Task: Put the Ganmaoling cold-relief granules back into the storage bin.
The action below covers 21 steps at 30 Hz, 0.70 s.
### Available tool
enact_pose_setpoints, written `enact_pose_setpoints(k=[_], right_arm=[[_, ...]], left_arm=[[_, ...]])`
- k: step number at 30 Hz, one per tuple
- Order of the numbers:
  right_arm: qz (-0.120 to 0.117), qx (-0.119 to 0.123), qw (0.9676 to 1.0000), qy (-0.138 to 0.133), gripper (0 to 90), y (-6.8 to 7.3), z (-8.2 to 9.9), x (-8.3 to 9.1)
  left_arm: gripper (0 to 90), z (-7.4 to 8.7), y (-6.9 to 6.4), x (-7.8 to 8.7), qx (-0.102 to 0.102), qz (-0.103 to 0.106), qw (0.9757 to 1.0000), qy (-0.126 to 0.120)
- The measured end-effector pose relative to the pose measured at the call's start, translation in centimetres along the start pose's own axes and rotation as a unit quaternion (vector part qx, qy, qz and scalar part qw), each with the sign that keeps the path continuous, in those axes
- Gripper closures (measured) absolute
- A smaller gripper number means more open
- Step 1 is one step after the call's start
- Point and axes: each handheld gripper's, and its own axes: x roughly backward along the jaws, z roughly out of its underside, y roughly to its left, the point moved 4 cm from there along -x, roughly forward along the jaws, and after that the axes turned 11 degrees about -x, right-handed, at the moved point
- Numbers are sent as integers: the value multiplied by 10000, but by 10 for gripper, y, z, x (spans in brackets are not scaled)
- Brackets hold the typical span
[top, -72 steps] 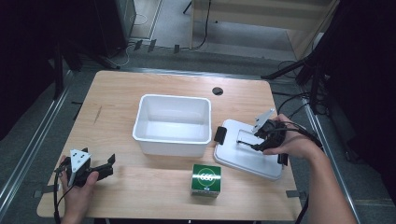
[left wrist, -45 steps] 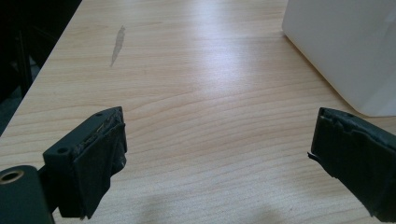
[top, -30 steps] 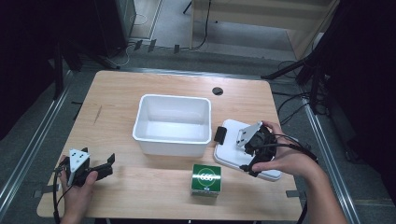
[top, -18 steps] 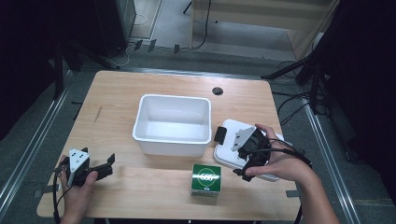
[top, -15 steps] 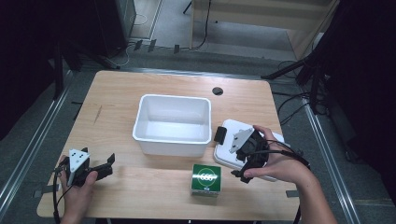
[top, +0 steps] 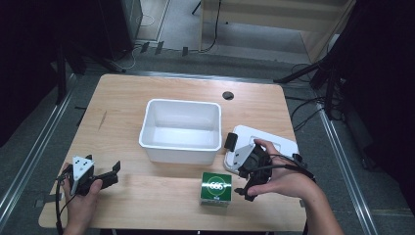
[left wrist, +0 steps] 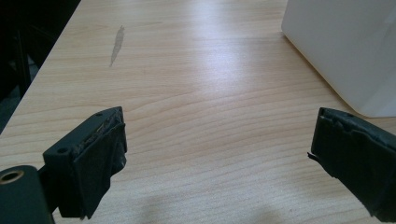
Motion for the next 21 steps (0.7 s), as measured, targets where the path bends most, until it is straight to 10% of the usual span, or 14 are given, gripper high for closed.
enact_pose_setpoints(k=[21], right_arm=[[-348,359,9985,227,0,26,-13,-30]], left_arm=[[42,0,0,0,6,2,10000,-3]])
